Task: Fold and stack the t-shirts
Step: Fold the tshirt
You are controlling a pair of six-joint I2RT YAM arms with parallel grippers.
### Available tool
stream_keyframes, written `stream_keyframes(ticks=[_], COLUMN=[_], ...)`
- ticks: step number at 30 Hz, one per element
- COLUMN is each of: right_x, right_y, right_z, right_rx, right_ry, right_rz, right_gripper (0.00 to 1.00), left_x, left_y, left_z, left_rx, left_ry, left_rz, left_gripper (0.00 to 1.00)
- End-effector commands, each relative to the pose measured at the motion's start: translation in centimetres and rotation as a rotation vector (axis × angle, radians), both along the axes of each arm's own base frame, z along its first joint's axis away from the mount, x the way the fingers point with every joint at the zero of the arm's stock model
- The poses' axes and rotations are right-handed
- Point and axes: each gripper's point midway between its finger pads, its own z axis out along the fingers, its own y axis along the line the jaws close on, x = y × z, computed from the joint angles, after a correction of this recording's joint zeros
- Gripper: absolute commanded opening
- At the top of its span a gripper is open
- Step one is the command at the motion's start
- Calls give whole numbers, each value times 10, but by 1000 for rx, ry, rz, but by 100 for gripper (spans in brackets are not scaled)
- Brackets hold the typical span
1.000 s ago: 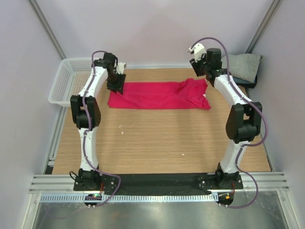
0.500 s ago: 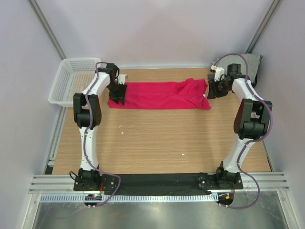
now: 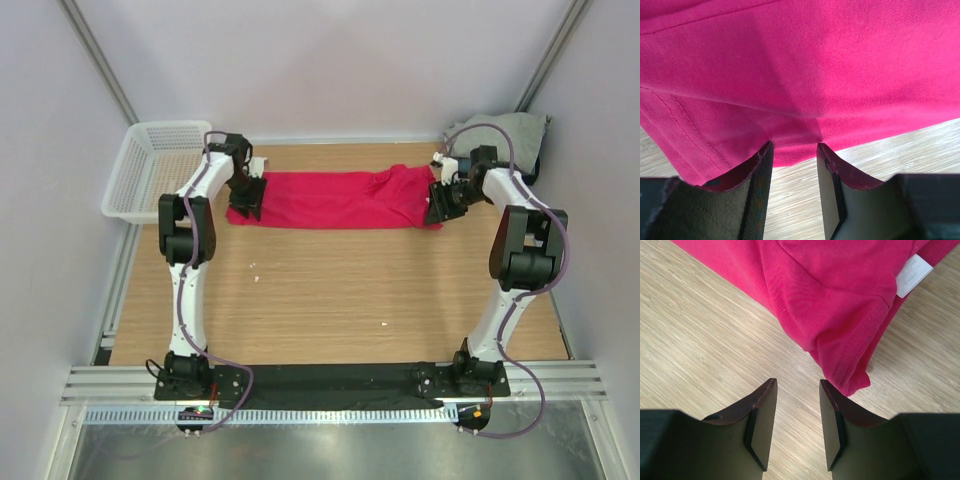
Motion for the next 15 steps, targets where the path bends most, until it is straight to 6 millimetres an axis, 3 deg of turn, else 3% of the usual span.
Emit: stream_keyframes(ticks=[1,15], right_x=[7,22], right_y=[-3,-22], right_z=[8,-14], right_rx=[1,-78], right_ry=[-40,-56], right_rz=[14,-16], right_gripper=[45,45], left_x=[11,3], left_y=[8,10], left_z=[-8,-7], left_rx=[35,38], left_ry=[-28,-15], left_rz=[6,11], left_gripper=[42,41])
